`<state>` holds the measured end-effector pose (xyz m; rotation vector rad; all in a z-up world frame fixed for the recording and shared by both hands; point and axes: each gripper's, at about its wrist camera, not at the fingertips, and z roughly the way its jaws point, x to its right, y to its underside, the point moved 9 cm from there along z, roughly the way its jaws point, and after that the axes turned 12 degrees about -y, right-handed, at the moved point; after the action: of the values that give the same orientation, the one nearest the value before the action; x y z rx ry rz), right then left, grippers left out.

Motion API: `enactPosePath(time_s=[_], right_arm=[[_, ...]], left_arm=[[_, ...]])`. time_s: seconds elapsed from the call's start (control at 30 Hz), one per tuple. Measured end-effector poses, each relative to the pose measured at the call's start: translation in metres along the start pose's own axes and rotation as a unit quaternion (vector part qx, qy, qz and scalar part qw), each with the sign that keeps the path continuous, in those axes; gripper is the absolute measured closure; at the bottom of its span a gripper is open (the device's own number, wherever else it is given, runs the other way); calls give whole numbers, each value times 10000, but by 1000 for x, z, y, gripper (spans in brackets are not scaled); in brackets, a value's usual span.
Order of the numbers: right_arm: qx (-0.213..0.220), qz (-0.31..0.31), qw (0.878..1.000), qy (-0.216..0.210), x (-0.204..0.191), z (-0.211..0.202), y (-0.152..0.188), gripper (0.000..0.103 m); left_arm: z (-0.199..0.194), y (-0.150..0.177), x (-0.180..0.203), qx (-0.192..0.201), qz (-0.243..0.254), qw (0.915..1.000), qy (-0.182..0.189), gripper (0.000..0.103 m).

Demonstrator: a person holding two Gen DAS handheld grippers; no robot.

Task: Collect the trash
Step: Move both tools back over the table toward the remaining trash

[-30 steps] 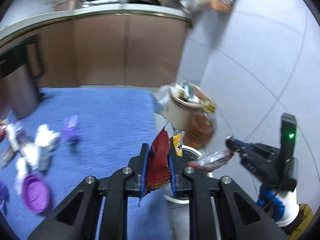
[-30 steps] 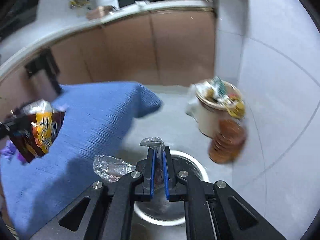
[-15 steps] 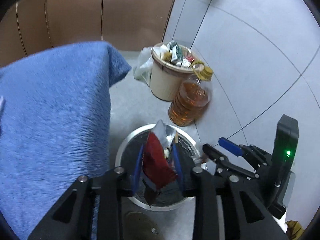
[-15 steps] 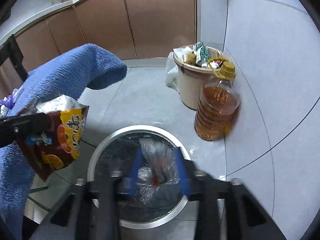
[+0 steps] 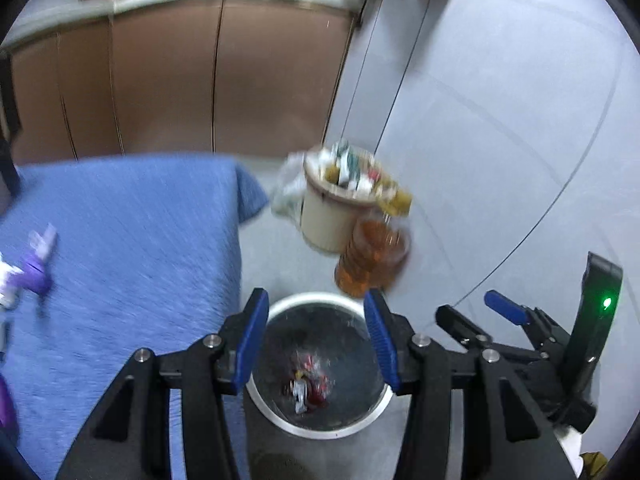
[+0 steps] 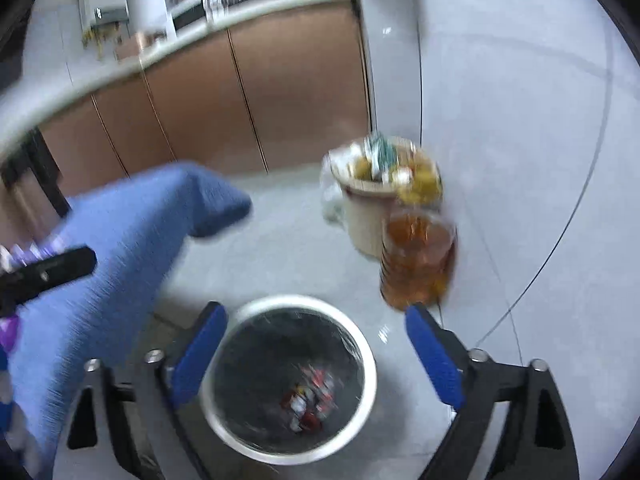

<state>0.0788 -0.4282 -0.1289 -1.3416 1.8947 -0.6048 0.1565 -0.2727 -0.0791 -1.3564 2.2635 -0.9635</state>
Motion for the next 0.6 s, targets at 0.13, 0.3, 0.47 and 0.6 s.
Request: enactPosePath(time_s=[0.13,0.3,0.47,0.6], right_arm=[[604,-28,9977,-314,-32,-47,-31,0],[1147,-302,9886,-933,-95,-96,-61,0],[1384,-863,9772,-1362,-163,-117,-78,0],[1226,-1143,9724,-1621,-210,-110,-84,0]], left_arm=[[-51,-12,-13,352,85,9993,18,56],[-112,-15,-60,831,-47,9960,-338,55],[-156,-4,-131,1149,-175,9885,-968,39],[-179,11,-193,1246,-359,9806,-1468,39]])
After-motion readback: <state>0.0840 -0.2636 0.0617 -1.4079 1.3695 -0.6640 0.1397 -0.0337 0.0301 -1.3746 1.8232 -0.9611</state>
